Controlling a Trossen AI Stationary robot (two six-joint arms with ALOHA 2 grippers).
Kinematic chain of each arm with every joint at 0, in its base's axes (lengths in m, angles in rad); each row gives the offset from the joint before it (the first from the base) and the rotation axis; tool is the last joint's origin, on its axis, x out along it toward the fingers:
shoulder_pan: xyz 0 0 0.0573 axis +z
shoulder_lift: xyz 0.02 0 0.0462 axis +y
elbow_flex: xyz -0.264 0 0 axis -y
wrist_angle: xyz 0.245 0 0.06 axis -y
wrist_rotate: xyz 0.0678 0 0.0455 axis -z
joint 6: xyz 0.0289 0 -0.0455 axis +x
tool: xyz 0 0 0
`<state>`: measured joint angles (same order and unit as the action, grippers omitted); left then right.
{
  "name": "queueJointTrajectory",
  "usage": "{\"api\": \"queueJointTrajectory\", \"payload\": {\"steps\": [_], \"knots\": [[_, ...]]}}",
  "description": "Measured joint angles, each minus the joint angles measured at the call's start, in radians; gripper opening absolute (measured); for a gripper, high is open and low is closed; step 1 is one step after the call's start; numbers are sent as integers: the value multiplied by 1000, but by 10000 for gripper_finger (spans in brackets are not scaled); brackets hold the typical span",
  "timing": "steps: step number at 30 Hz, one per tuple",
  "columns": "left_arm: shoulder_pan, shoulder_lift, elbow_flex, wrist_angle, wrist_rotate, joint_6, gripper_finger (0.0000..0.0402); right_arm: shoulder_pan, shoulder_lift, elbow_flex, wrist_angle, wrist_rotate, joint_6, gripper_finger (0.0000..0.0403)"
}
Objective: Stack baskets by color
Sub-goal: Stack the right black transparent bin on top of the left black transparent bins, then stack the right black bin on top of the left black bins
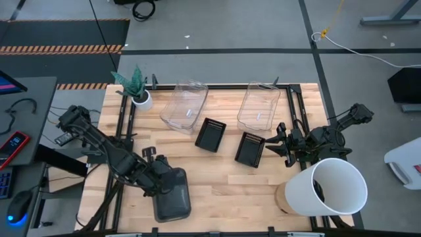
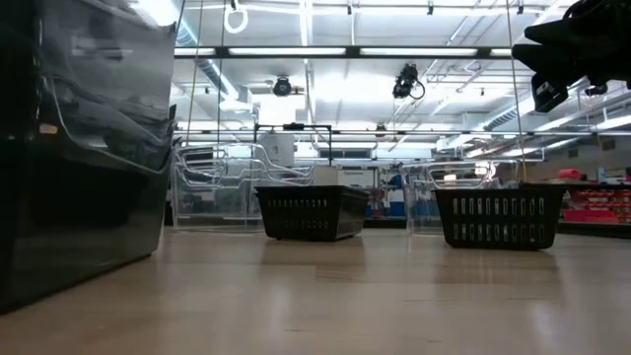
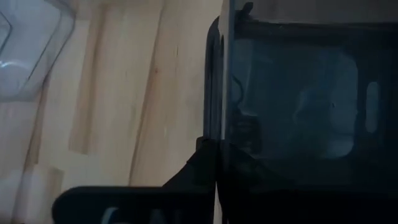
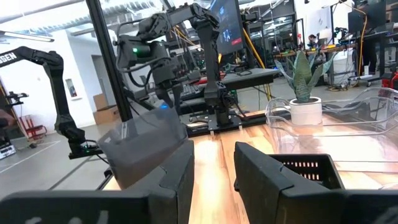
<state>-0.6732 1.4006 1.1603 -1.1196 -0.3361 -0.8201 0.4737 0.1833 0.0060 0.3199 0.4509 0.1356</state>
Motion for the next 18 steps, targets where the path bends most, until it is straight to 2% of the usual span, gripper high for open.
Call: {"api": "queueJointTrajectory", "payload": {"steps": [5,12,15,18], "knots": [[3,0,-36,-1,25,-30,56,0,0,0,0,0,0,119],[21,-1,-21,-28,18,-33,156,0,0,0,0,0,0,119],[36,-2,9,-70,-35,-33,194,0,0,0,0,0,0,119],[49,-2,32,-81,-196,-62,216,0,0,0,0,0,0,119]]}}
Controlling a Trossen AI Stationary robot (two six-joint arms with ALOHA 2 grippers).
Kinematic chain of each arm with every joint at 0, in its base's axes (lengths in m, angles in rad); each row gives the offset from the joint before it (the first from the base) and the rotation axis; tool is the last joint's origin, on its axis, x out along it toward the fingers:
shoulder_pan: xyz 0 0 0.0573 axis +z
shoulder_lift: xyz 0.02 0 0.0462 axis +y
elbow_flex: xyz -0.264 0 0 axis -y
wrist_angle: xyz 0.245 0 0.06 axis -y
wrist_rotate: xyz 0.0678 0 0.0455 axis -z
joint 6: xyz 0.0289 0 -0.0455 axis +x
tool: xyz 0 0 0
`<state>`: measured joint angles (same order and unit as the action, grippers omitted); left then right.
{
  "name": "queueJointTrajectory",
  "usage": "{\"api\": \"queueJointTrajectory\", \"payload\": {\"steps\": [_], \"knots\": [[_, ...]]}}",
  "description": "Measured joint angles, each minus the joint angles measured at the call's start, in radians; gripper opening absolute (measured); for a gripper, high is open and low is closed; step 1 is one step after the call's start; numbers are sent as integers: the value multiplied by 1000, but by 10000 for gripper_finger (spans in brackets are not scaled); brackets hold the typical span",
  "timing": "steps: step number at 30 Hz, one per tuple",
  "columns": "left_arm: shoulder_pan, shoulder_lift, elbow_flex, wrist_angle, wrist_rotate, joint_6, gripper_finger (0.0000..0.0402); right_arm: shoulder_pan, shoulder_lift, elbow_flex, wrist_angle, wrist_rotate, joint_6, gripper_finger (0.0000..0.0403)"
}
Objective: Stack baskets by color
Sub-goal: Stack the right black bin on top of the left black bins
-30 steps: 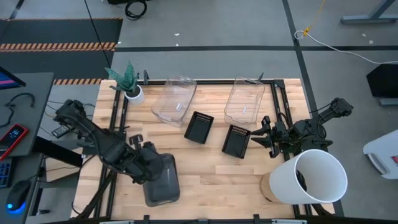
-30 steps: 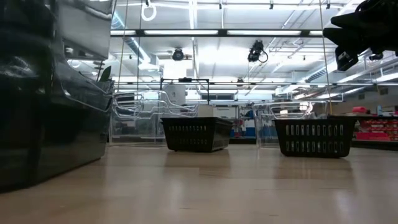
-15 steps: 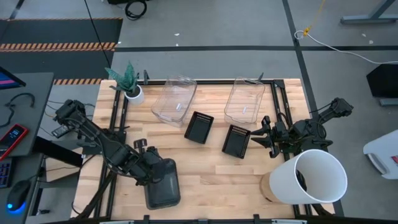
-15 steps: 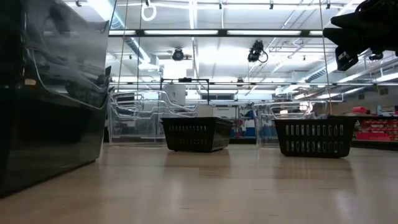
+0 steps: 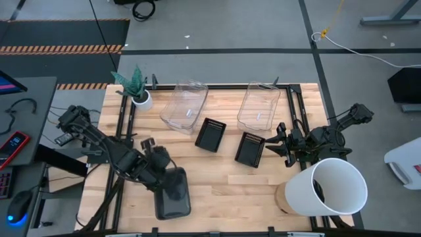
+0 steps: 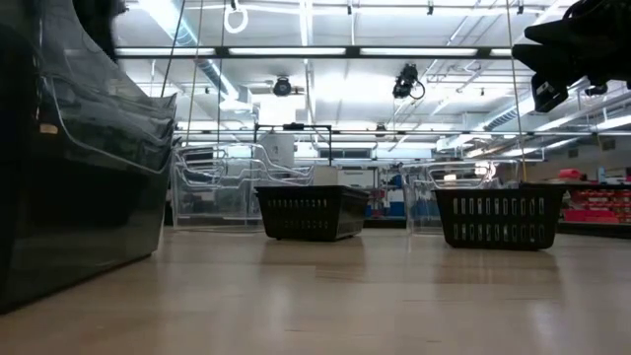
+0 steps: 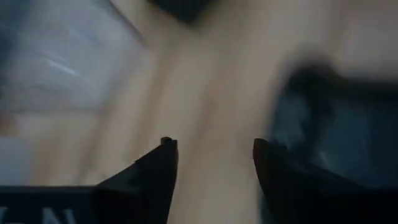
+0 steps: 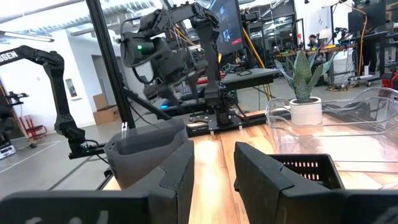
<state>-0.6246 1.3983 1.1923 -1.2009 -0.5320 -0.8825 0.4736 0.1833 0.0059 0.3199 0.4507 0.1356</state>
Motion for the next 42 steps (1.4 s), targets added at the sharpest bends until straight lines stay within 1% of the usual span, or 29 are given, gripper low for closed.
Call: {"api": "queueJointTrajectory", "payload": {"steps": [3,6,9,12,14,16,18,19,21,24,26,28,32,35,39,40,42], "knots": [[2,0,0,34,-255,-138,221,0,0,0,0,0,0,119],[10,2,0,106,-439,-256,215,0,0,0,0,0,0,119],[29,2,0,195,-590,-259,204,0,0,0,0,0,0,119],[35,2,0,284,-714,-173,193,0,0,0,0,0,0,119],[35,10,-5,353,-746,-54,184,0,0,0,0,0,0,119],[29,18,-8,373,-766,51,171,0,0,0,0,0,0,119],[19,15,-8,347,-796,79,153,0,0,0,0,0,0,119],[16,13,-8,313,-816,67,142,0,0,0,0,0,0,119],[2,13,-8,211,-868,-10,122,0,0,0,-1,0,0,119],[-9,15,-21,40,-941,-201,92,0,0,0,0,0,0,119],[-9,17,-72,6,-983,-299,75,0,0,0,0,0,0,119],[-7,16,-133,6,-1026,-362,60,0,0,0,0,0,0,119],[-5,15,-216,-33,-1039,-477,34,0,0,0,0,0,0,119],[6,12,-233,-157,-1039,-590,11,0,0,0,0,0,0,119],[-1,-16,-233,-347,-1039,-800,6,0,0,0,0,0,0,119],[-8,-24,-236,-368,-1039,-844,5,0,0,0,0,0,0,119],[-18,-57,-257,-368,-1041,-870,4,0,0,0,0,0,0,119]]}}
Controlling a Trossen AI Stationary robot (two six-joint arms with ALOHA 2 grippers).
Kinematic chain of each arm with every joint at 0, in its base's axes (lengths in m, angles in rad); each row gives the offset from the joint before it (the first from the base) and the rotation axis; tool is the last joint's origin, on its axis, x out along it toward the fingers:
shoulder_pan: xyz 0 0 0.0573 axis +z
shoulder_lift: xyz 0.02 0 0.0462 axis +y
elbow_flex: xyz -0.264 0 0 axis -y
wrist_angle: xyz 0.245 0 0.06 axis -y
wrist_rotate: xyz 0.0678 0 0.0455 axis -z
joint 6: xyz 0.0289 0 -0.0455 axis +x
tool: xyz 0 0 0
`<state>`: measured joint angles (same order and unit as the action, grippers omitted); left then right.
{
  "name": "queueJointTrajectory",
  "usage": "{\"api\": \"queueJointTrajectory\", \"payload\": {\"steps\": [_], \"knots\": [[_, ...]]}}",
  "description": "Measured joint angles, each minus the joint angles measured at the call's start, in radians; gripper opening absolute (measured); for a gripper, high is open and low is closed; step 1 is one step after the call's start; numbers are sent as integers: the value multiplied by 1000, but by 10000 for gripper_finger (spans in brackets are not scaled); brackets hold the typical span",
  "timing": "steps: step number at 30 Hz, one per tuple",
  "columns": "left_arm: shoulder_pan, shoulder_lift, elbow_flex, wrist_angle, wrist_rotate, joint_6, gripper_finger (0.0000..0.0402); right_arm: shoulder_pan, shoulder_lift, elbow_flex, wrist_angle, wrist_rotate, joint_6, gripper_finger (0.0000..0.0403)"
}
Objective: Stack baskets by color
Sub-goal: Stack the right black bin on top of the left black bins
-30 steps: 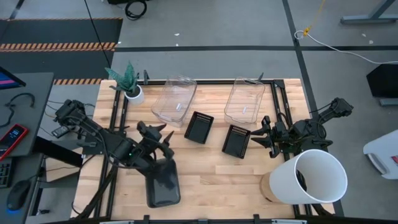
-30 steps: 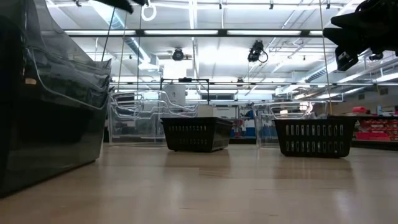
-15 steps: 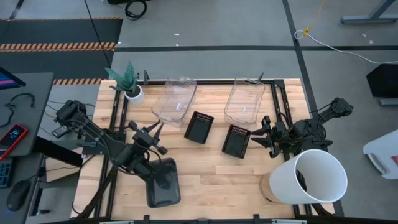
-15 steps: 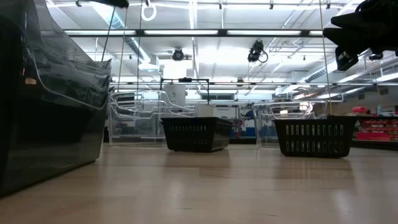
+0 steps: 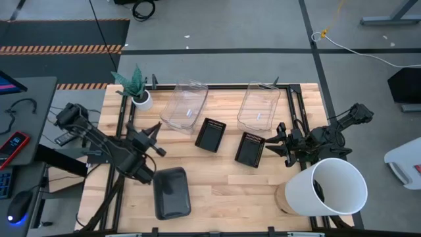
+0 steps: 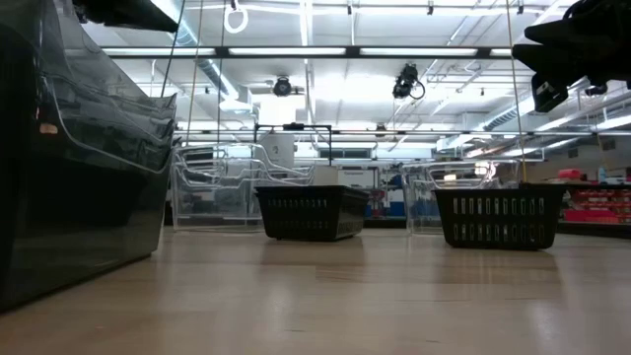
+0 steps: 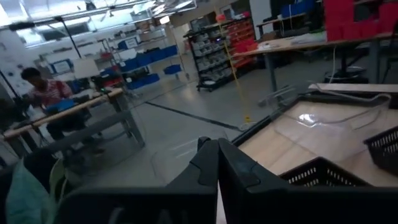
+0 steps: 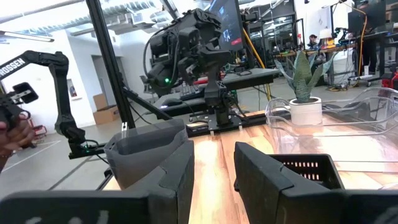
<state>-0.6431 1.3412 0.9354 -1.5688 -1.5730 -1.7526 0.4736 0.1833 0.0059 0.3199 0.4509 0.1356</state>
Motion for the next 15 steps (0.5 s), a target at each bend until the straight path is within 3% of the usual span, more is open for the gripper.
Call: {"api": "queueJointTrajectory", "payload": {"steps": [5,8,12,15], "knots": [[-8,-55,-69,7,3,-99,3,0,0,0,0,0,0,119],[3,-59,-74,40,6,-45,3,0,0,0,0,0,0,119],[69,-57,-58,230,111,277,2,0,0,0,0,0,0,119],[141,-57,-37,514,243,686,2,0,0,0,0,0,0,119]]}}
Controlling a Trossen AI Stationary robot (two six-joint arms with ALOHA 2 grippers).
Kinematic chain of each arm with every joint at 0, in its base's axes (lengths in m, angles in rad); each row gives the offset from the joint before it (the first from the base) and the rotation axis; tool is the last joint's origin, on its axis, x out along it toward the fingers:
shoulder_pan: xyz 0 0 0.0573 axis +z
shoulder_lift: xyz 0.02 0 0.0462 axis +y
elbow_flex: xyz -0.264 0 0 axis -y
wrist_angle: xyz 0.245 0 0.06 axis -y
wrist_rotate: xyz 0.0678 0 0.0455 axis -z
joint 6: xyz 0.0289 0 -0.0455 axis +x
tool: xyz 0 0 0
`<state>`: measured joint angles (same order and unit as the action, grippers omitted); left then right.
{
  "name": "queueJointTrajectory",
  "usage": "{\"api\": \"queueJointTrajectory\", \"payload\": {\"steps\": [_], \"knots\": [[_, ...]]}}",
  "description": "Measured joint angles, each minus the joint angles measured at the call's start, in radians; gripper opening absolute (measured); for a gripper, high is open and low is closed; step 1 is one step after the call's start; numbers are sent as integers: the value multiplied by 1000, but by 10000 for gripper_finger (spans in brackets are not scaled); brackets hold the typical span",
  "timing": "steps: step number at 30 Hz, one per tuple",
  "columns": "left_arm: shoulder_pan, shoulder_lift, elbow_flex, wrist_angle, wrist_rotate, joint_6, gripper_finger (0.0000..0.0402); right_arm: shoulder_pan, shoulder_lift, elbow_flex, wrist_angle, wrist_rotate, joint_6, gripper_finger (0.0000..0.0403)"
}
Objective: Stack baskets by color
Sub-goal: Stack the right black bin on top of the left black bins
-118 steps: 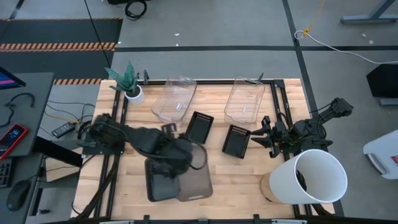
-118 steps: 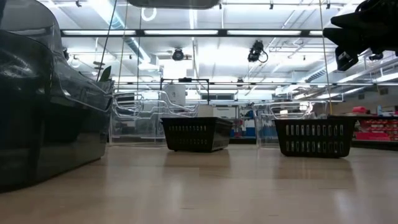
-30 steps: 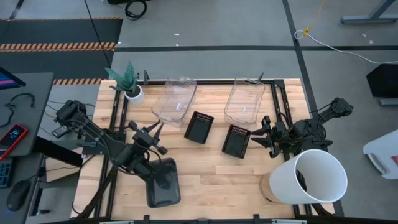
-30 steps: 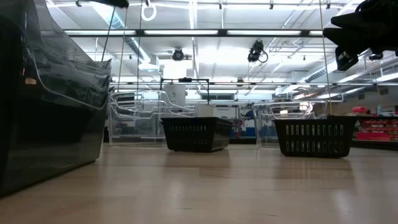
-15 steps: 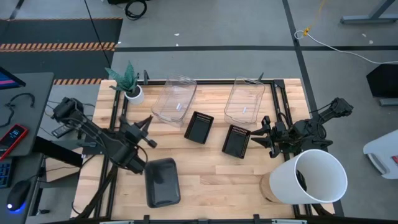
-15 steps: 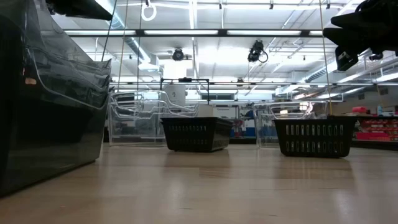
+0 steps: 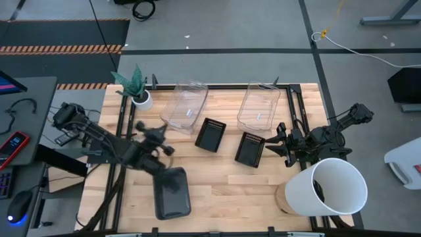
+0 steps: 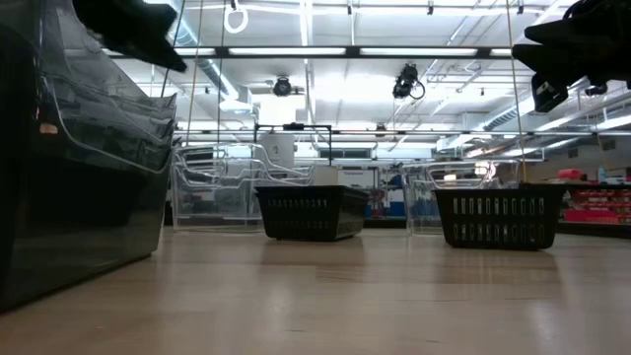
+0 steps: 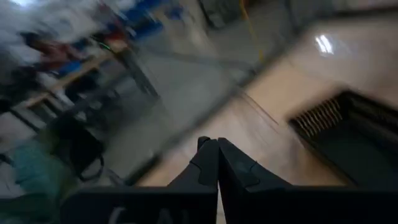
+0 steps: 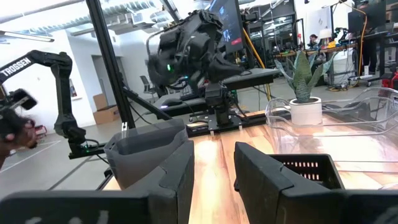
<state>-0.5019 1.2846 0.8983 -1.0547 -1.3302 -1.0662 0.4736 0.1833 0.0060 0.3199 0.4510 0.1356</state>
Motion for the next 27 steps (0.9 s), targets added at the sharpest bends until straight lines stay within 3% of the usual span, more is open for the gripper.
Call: {"api": "queueJointTrajectory", "payload": {"steps": [4,6,9,15,21,27], "knots": [[109,1,4,513,308,677,2,0,0,0,0,0,0,119],[147,5,5,680,461,881,3,0,0,0,0,0,0,119],[177,13,-6,811,631,1066,4,0,0,0,0,0,0,119],[222,-35,-88,971,875,1234,3,0,0,0,0,0,0,119],[300,-200,-273,1197,1040,1288,2,0,0,0,0,0,0,119],[342,-377,-430,1322,1106,1269,3,0,0,0,0,0,0,119]]}}
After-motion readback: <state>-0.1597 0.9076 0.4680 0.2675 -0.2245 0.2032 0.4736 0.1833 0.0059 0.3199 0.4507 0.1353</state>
